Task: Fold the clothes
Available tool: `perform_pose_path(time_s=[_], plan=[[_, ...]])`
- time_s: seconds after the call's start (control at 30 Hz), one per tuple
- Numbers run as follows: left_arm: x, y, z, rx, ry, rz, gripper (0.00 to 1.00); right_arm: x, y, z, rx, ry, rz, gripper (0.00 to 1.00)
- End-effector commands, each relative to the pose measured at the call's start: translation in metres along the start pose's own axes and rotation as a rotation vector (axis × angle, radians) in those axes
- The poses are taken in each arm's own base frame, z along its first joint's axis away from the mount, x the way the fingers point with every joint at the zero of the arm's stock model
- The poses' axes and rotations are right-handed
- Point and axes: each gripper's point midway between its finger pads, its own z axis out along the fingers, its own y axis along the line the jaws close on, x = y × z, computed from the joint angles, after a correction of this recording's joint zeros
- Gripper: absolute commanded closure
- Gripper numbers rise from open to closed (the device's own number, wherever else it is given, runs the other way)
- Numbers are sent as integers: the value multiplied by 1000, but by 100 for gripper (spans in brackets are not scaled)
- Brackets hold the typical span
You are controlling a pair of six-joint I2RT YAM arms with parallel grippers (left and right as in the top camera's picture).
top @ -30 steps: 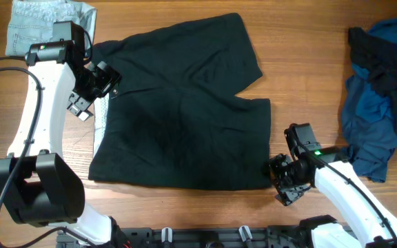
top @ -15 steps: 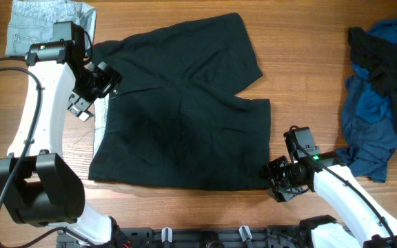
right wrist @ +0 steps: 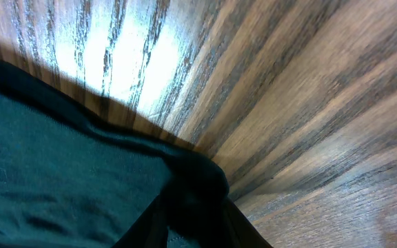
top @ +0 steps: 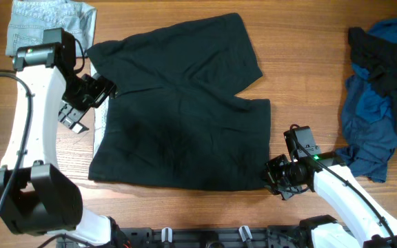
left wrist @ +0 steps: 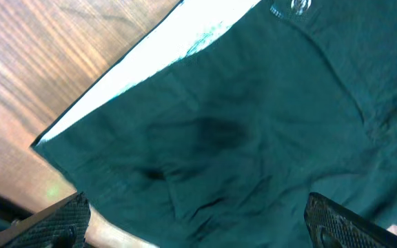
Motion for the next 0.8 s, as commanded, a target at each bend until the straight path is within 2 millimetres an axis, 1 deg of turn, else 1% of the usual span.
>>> perform_pose_path(time_s=[0.0, 0.1, 0.2, 0.27, 0.3, 0.33, 0.4, 0.5, 0.67, 0.77], plan=[[8, 5, -15, 26, -14, -3, 0, 4, -4, 2, 8, 17, 11, 80], [8, 15, -21, 14, -51, -22, 0, 5, -3, 2, 5, 23, 11, 79], [15, 37, -20, 4, -56, -121, 0, 6, -3, 1, 3, 32, 10, 78], [19, 49, -19, 17, -45, -177, 0, 7, -2, 1, 1, 38, 10, 75], [22, 56, -17, 23, -41, -198, 0, 7, -3, 1, 2, 39, 9, 75], [25, 66, -15, 20, -36, -254, 0, 8, -2, 1, 1, 42, 9, 74], [33, 81, -11, 26, -16, -352, 0, 9, -2, 1, -2, 49, 10, 74], [51, 94, 0, 40, 42, -484, 0, 11, -2, 1, -4, 58, 8, 74], [85, 88, 26, 118, 184, -555, 0, 11, -1, 1, -5, 60, 5, 73], [100, 86, 39, 139, 243, -577, 1, 11, -1, 1, -5, 60, -6, 73]])
